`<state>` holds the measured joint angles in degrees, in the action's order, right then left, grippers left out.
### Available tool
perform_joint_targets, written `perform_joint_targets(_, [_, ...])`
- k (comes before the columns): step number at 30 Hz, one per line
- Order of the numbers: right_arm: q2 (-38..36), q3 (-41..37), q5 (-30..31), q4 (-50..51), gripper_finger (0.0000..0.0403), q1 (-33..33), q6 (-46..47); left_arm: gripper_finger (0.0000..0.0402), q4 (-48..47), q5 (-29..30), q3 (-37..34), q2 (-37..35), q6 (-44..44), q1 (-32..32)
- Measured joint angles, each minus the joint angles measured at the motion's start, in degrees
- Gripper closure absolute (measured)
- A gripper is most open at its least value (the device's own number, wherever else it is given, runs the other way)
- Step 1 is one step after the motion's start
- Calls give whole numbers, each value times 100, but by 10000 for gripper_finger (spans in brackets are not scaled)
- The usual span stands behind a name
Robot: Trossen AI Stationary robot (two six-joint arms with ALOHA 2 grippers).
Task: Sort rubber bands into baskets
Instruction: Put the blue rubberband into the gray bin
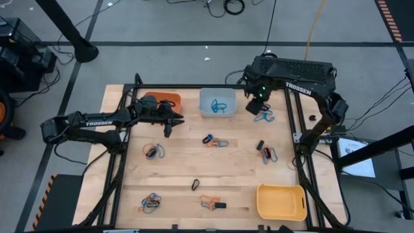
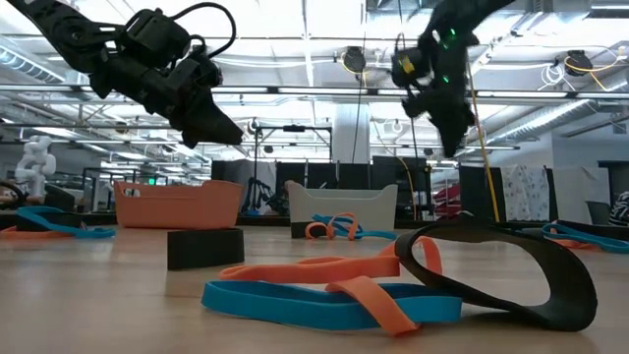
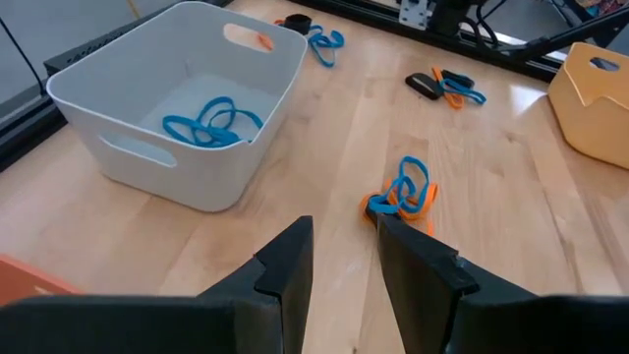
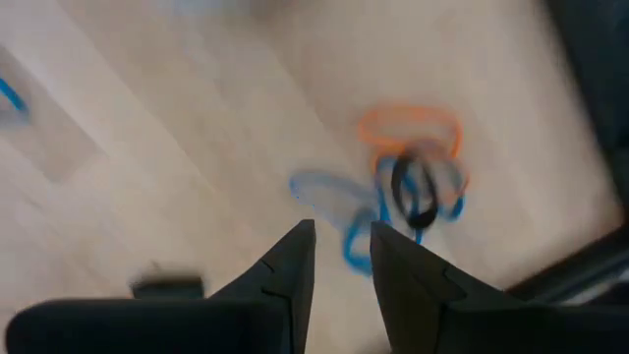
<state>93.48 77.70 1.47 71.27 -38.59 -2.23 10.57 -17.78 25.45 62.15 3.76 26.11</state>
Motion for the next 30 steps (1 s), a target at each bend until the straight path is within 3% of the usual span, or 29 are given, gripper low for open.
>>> perform_joint_targets(11, [-60, -1919, 12, -1210, 310, -291, -450, 278, -11, 4, 0, 0, -115, 0])
perform_joint_targets(19, [-60, -2485, 459, -1763, 310, -347, -513, 278, -11, 4, 0, 0, -121, 0])
perform_joint_targets(30, [-77, -3081, 458, -2316, 310, -347, -523, 278, -37, 4, 0, 0, -158, 0])
